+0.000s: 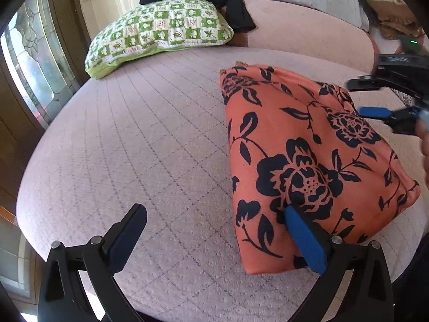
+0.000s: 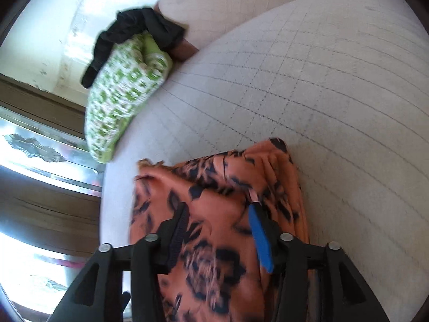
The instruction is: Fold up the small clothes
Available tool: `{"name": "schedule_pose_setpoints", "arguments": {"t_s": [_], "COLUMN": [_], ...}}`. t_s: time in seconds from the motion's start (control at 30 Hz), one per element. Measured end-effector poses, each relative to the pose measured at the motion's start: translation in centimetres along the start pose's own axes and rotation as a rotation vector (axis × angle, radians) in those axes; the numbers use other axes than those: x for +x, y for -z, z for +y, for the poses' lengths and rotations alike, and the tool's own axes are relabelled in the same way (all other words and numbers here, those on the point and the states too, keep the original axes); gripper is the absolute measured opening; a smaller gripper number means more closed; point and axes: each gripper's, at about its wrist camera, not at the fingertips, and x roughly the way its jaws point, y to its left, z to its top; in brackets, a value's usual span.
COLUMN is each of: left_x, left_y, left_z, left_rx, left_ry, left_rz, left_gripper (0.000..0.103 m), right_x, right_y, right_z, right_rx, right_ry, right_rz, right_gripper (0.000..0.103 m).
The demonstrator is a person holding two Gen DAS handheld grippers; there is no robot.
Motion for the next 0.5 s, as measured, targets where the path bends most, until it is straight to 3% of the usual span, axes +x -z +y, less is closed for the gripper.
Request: {"name": "schedule_pose_setpoints", "arguments": {"t_s": [0.3, 0.5], "left_x": [-7.2, -12.7], "left_y": [-1.7, -2.4], "left_z": [-0.5, -0.6], "left_rx": [-0.029, -0.031], "left_ry": [-0.024, -0.04], "left_rz": [-0.164, -0.261], "left_gripper": [0.103, 0.103], "right_x": [-10.6, -15.7], "right_y": [6.4, 10.5], "right_z": [4.2, 6.0], "right_rx": [-0.232, -0.28], "right_ry": [0.105, 0.135], "right_rz": [-0.176, -0.274], "right_gripper": [0.064, 0.067]}}
